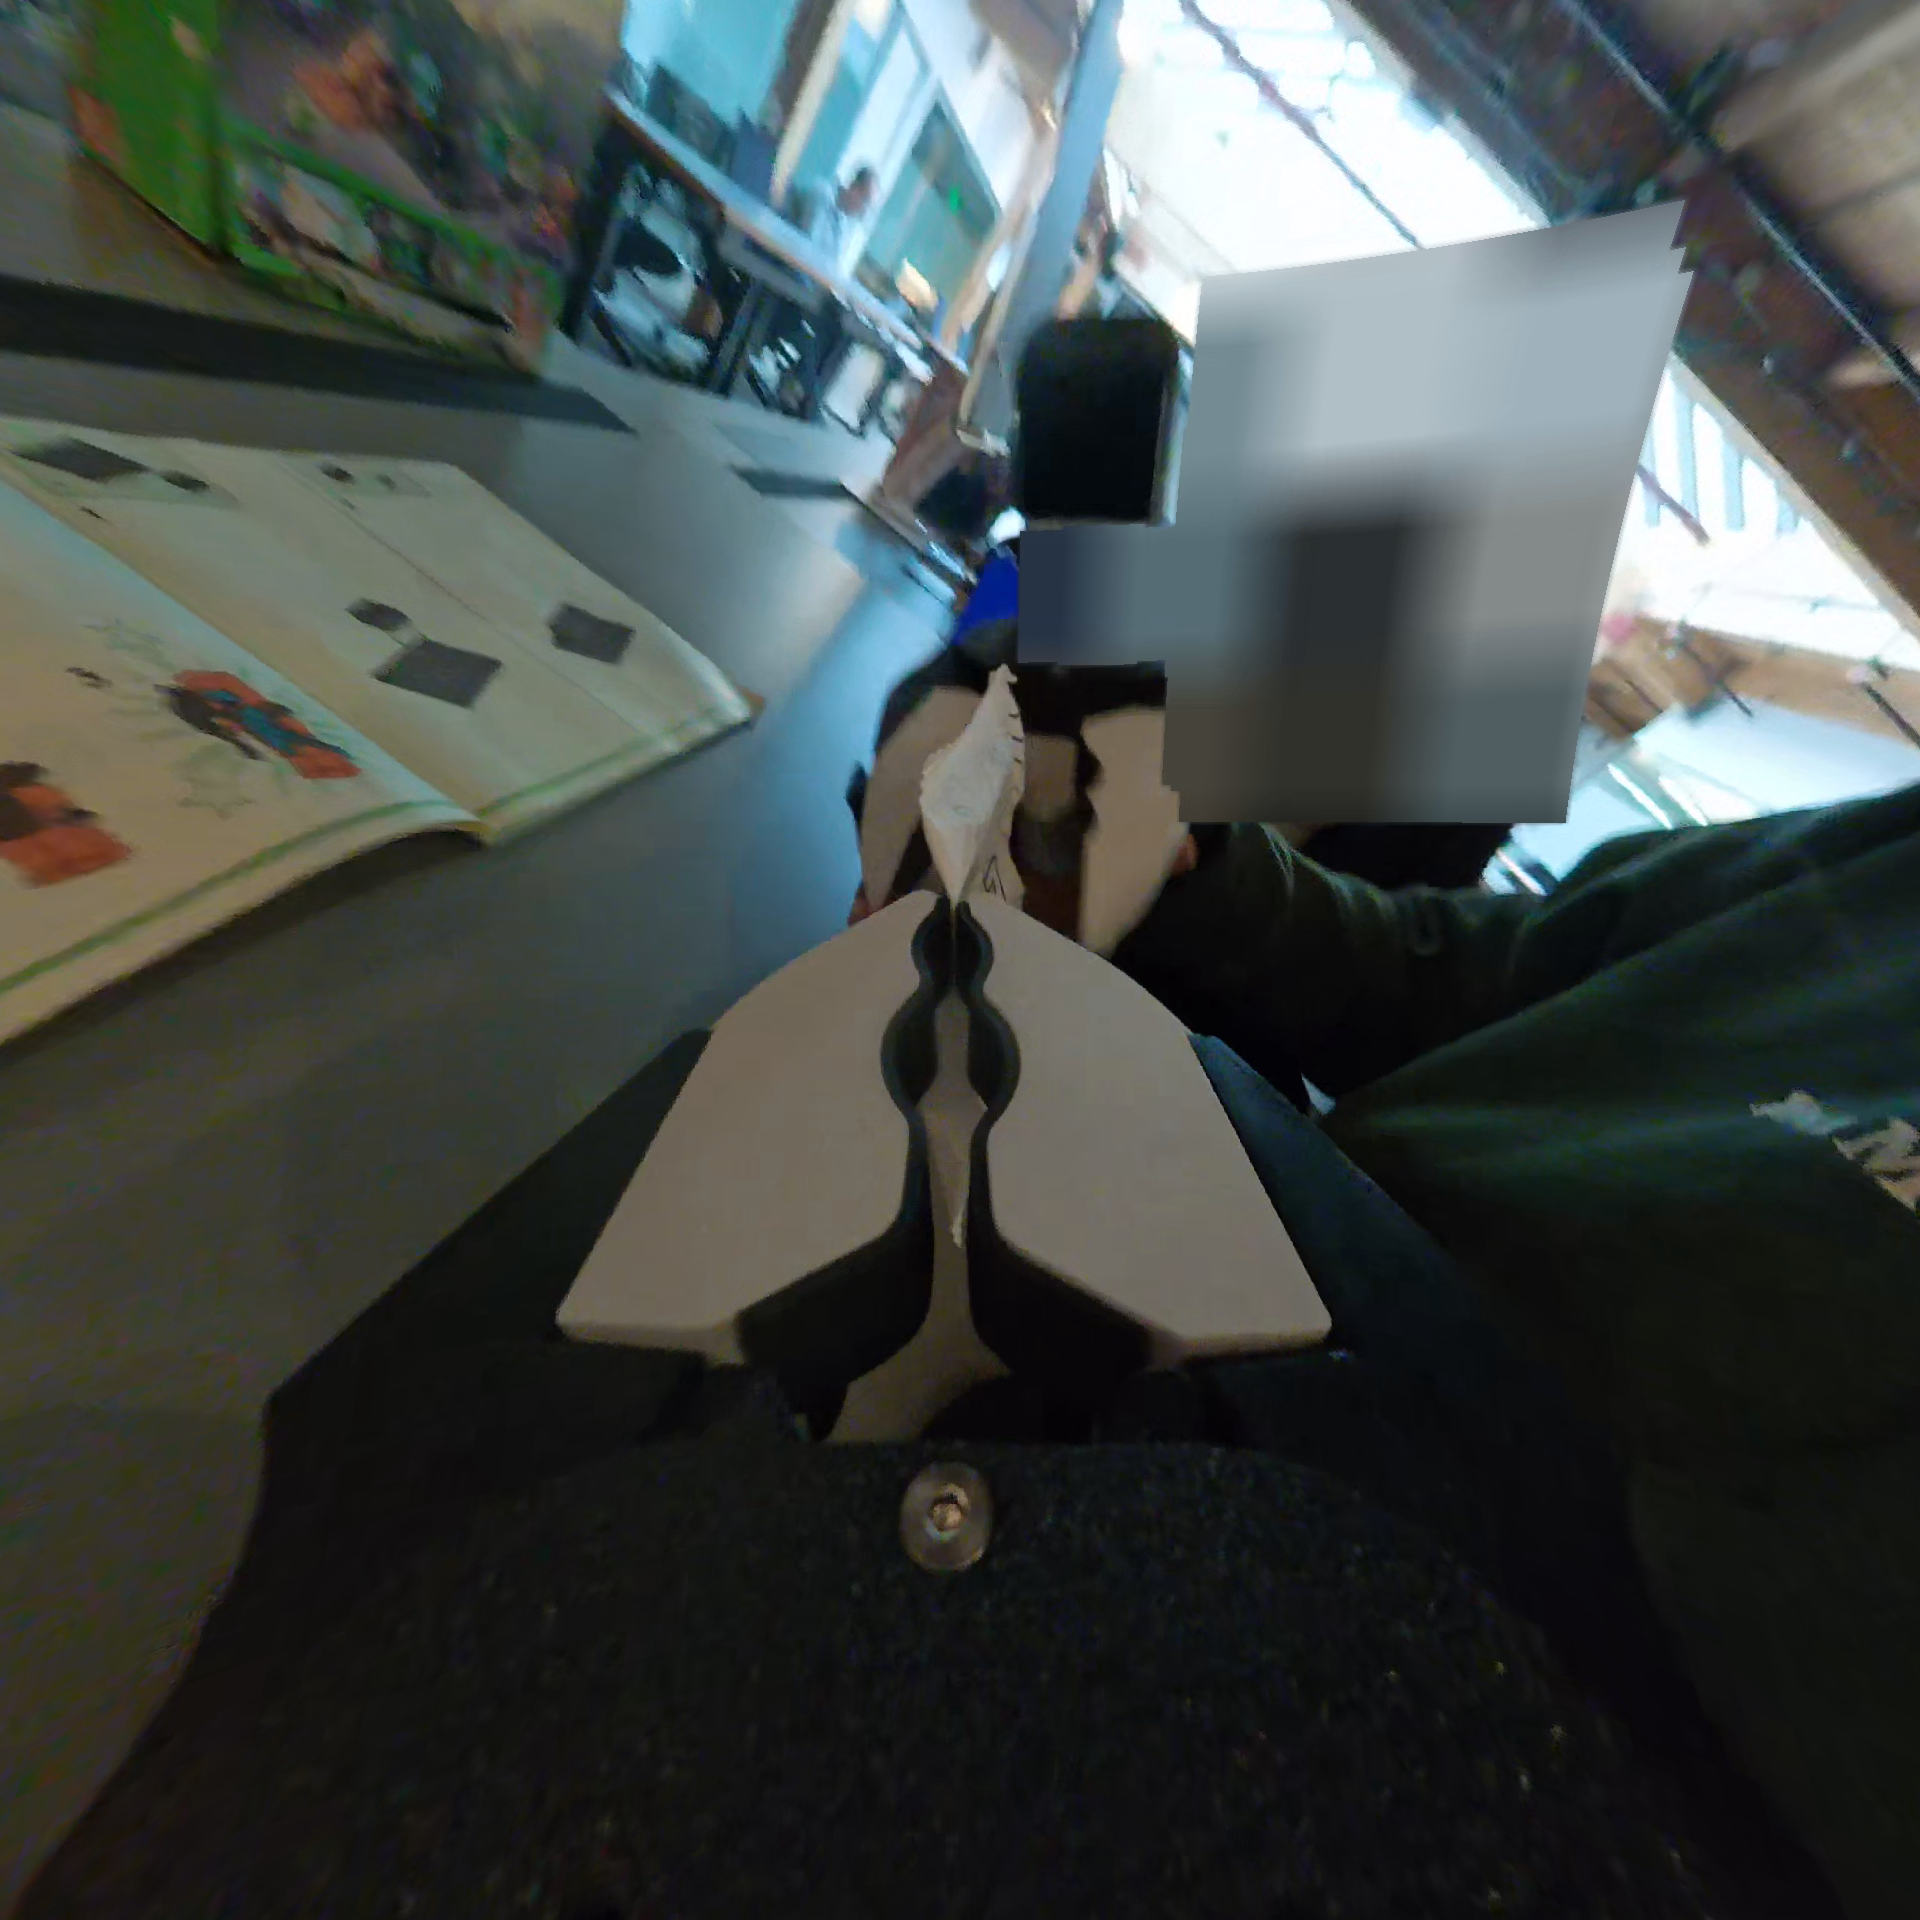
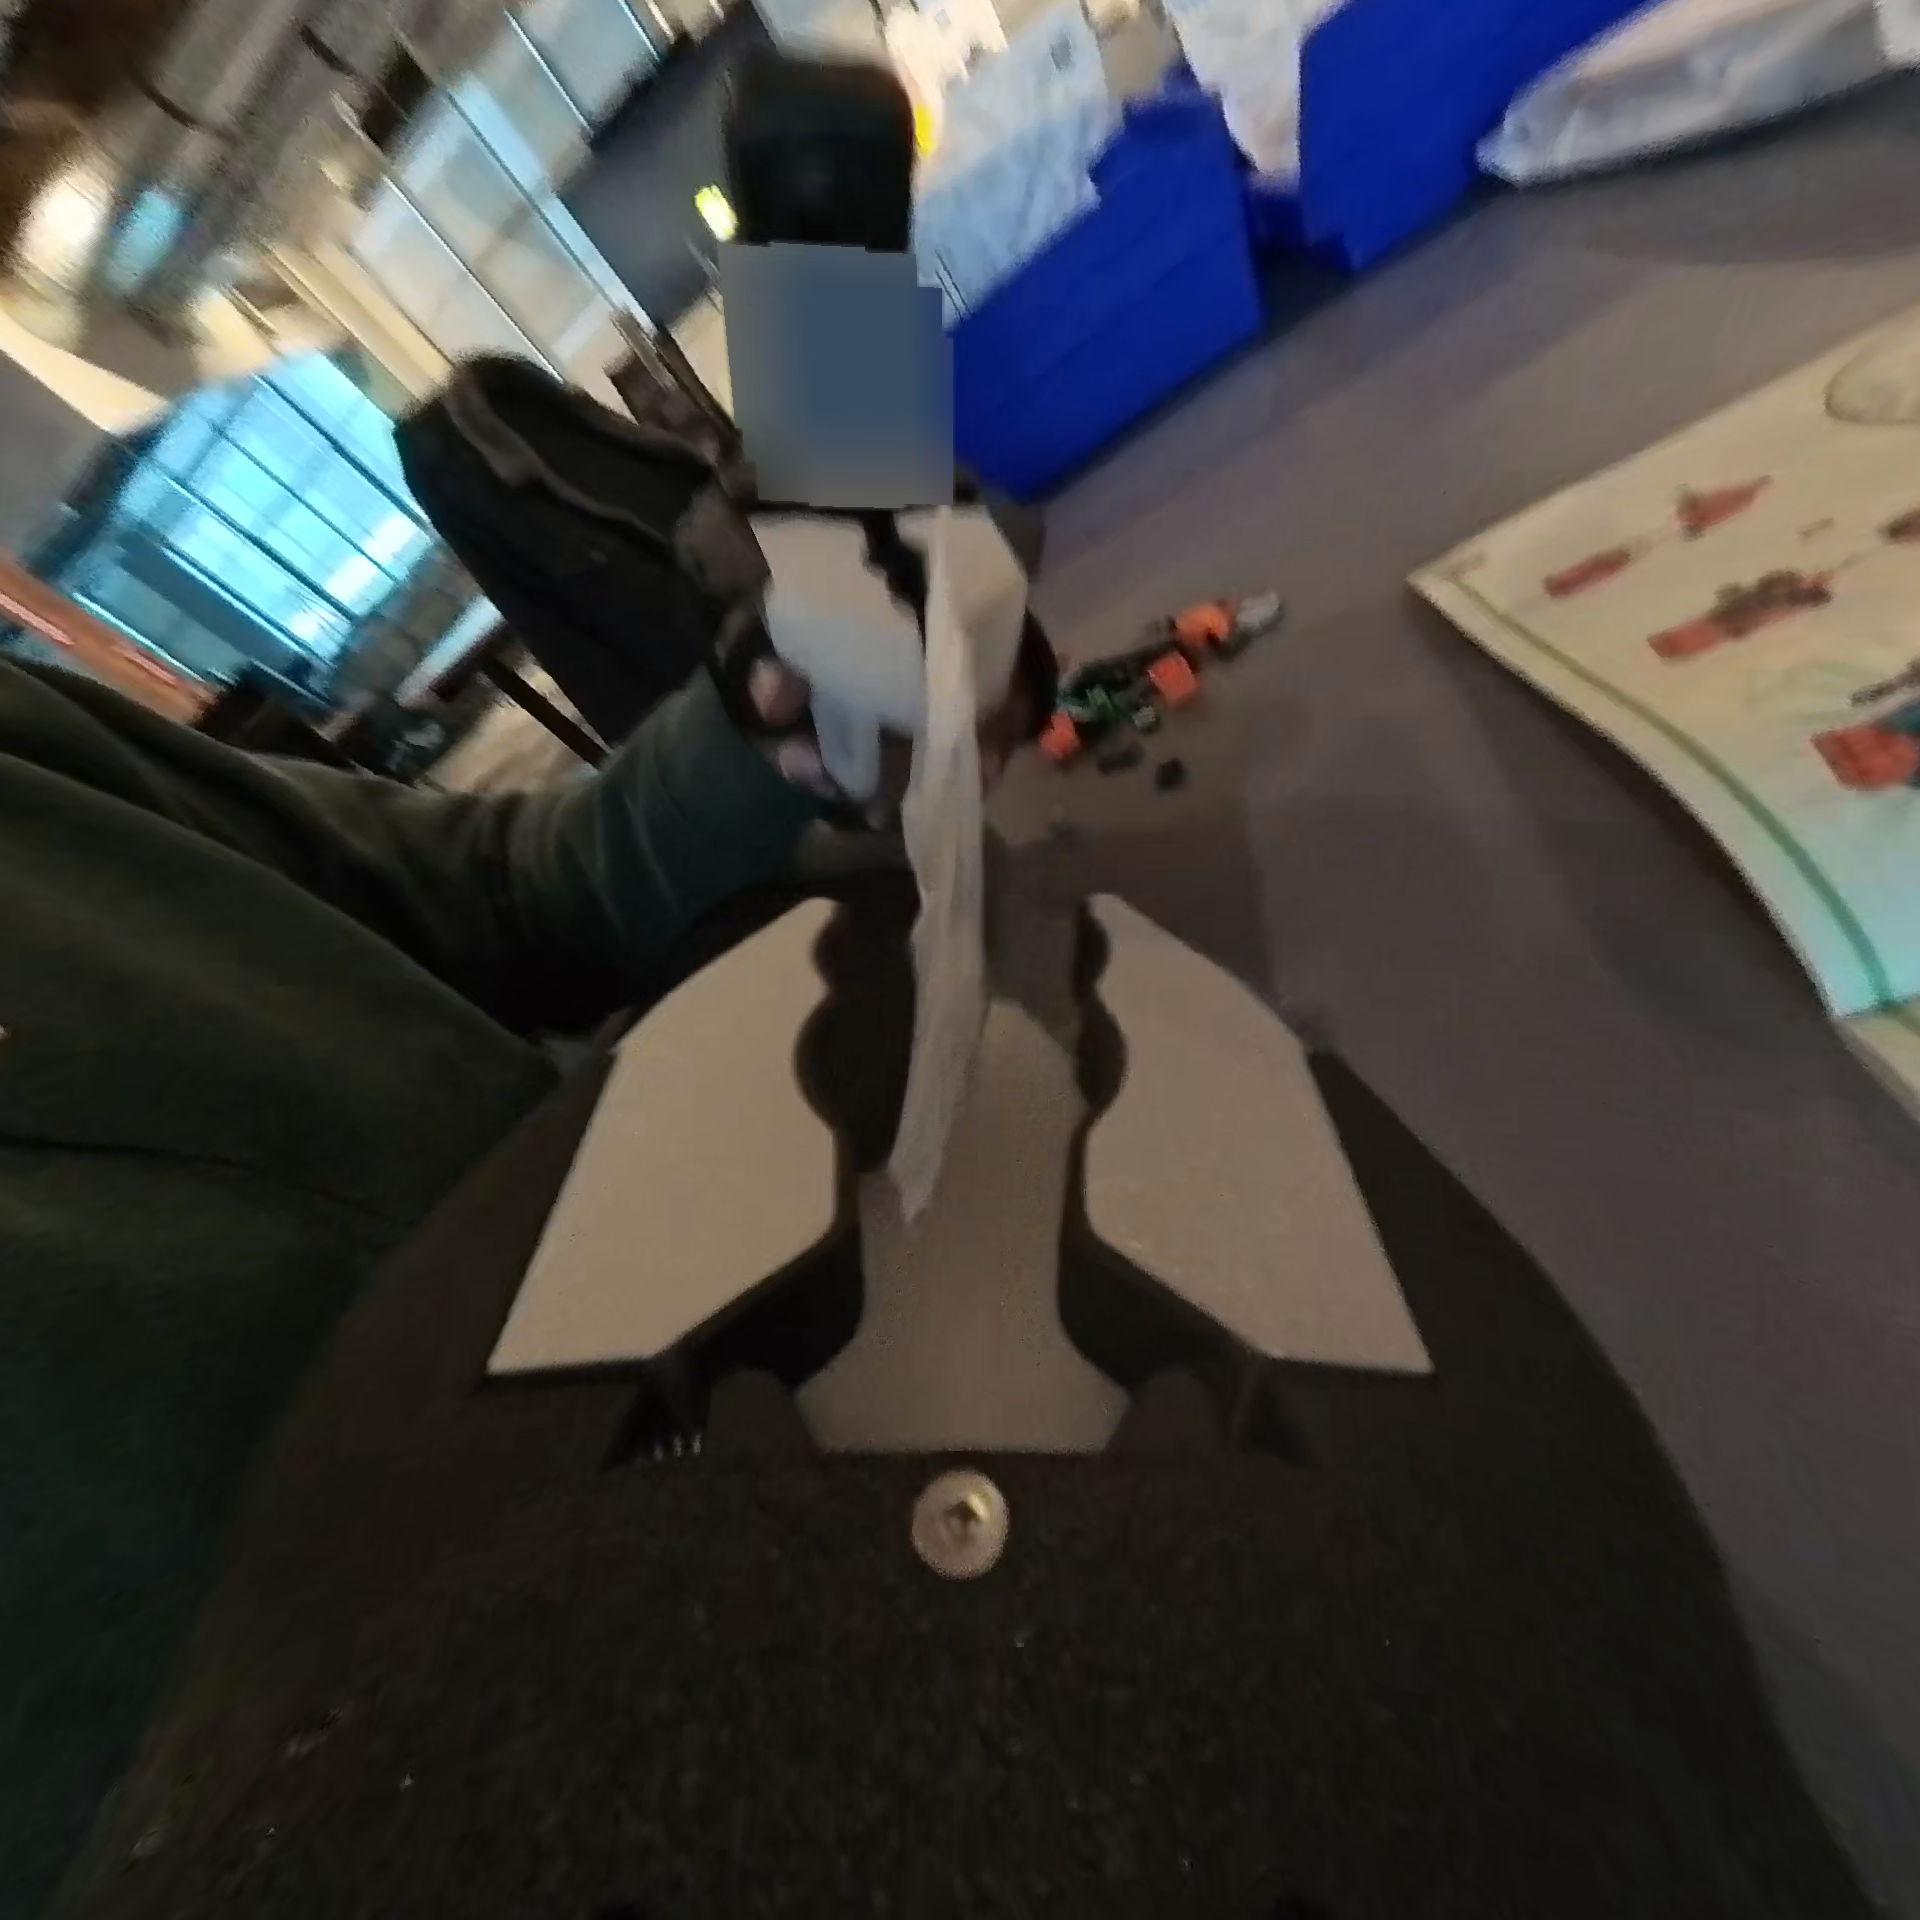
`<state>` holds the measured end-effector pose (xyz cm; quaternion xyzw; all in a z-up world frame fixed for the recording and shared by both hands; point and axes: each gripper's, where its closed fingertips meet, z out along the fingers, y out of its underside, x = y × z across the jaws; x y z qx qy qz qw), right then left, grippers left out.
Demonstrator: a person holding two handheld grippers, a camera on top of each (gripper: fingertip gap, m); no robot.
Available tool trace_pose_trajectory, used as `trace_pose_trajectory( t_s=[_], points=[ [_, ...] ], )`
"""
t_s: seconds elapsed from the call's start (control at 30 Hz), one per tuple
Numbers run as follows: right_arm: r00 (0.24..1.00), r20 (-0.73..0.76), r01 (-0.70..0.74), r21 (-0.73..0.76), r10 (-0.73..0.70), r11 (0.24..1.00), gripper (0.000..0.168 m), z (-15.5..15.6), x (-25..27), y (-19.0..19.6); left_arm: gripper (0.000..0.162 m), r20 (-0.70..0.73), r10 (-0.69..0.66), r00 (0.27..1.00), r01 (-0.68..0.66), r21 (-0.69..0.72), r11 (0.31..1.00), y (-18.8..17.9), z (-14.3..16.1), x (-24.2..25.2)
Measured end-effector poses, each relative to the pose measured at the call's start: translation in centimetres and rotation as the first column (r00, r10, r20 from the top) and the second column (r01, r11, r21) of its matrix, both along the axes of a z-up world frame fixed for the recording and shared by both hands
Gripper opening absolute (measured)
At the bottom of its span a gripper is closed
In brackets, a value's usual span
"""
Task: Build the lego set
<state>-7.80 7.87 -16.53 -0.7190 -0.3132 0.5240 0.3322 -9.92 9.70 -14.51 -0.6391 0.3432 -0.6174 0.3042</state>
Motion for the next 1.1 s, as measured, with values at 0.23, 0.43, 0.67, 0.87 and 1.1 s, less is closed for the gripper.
trace_pose_trajectory(
  t_s=[0.23,0.43,0.67,0.87,1.1],
  points=[
    [0.997,0.061,-0.043,0.060,0.039,0.997,0.000,-0.8,-1.5,-1.2,0.000,0.026,0.017,1.000,-0.016,-0.003,1.000,0.5,0.6,-0.5],
    [0.986,0.061,-0.158,0.032,0.156,0.987,0.000,-0.3,-1.0,-2.6,0.000,0.003,-0.095,0.995,0.095,0.031,0.995,-1.0,0.5,-0.7],
    [0.967,0.091,-0.244,0.059,0.238,0.968,0.000,-0.1,-0.8,-4.1,0.000,-0.017,-0.184,0.983,0.185,0.058,0.981,-2.5,0.4,-0.8],
    [0.987,0.022,-0.160,0.056,0.159,0.985,0.000,0.6,-1.0,-3.1,0.017,0.051,-0.091,0.994,0.089,0.039,0.995,-1.5,1.4,-0.8],
    [0.995,-0.097,-0.025,0.051,0.030,0.998,0.000,2.4,0.2,-0.7,0.038,0.050,-0.056,0.997,0.056,0.016,0.998,-1.6,1.3,-0.4]
  ],
)
